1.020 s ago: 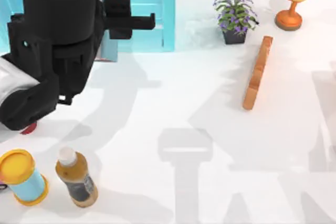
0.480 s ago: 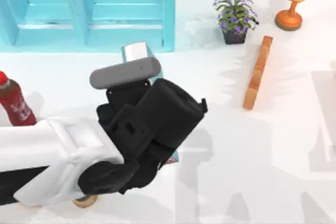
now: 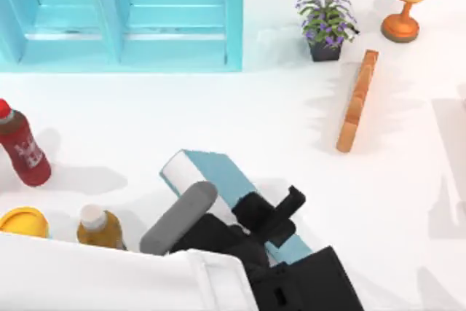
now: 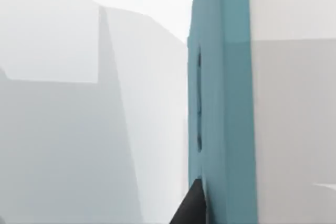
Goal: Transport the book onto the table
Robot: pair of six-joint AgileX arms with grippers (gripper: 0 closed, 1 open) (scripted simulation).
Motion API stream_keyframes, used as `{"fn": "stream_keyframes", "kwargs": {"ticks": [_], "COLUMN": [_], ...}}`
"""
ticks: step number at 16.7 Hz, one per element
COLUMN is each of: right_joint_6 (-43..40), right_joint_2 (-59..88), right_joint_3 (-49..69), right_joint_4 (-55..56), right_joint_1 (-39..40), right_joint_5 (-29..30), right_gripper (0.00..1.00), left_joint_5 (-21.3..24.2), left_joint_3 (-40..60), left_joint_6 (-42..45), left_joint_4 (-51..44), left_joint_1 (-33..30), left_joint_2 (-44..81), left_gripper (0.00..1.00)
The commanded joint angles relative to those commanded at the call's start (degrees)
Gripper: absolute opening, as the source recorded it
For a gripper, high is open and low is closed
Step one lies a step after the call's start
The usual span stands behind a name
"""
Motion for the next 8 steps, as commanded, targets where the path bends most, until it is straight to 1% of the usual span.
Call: {"fn": "stream_keyframes", "kwargs": {"ticks": [4, 6, 8], "right_joint_6": [0.00, 0.00, 0.00], "right_joint_2": [0.00, 0.00, 0.00], "right_joint_3": [0.00, 0.00, 0.00], "right_joint_4": [0.00, 0.00, 0.00], "right_joint_1": [0.00, 0.00, 0.00], "right_joint_5": [0.00, 0.00, 0.00], "right_gripper": [1.00, 1.00, 1.00], "left_joint_5": [-7.56, -10.95, -13.92], "left_joint_3": [4.18, 6.71, 9.36], "left_joint_6": [-27.23, -38.26, -47.30], "left_joint_4": [-6.25, -8.86, -10.96], "left_joint_1": [-6.77, -9.36, -11.38], "left_joint_2": [6.26, 9.11, 11.59], "left_gripper": [0.00, 0.00, 0.00]}}
